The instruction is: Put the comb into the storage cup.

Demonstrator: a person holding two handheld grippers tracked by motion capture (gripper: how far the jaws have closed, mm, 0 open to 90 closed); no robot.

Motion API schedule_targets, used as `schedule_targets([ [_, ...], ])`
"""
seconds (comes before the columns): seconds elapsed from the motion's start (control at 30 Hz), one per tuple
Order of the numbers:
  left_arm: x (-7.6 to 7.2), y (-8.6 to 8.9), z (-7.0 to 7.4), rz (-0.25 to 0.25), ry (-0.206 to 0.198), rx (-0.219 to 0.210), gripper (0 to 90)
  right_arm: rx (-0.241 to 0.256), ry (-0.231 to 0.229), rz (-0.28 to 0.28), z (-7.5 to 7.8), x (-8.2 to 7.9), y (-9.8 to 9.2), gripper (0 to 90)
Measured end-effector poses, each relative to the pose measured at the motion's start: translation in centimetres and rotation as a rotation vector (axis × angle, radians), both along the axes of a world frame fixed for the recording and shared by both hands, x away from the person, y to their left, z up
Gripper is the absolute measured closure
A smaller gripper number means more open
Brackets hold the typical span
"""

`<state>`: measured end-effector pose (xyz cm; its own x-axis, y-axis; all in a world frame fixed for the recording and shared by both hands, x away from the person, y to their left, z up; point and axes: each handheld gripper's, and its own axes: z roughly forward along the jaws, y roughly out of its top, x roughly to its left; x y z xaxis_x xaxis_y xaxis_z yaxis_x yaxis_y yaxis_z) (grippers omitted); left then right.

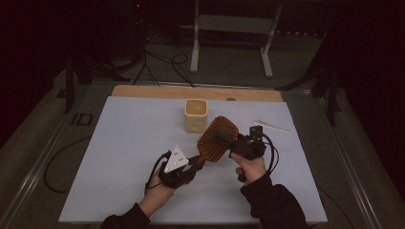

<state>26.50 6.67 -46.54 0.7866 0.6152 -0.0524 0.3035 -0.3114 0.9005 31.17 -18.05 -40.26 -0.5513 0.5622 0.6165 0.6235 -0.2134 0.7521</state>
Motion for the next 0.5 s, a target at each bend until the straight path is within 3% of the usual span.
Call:
schedule_targets([
  [0.27, 0.02, -0.01, 0.03, -0.002, 0.005, -0.005, 73.4, -0.009, 0.021, 0.004, -0.63, 0.01, 0.38, 40.2],
  [0.5, 0.21, -0.10, -0.30, -0.006, 0.025, -0.016, 73.5, -0.006, 0.032, 0.014, -0.79, 0.14, 0.20, 46.4],
])
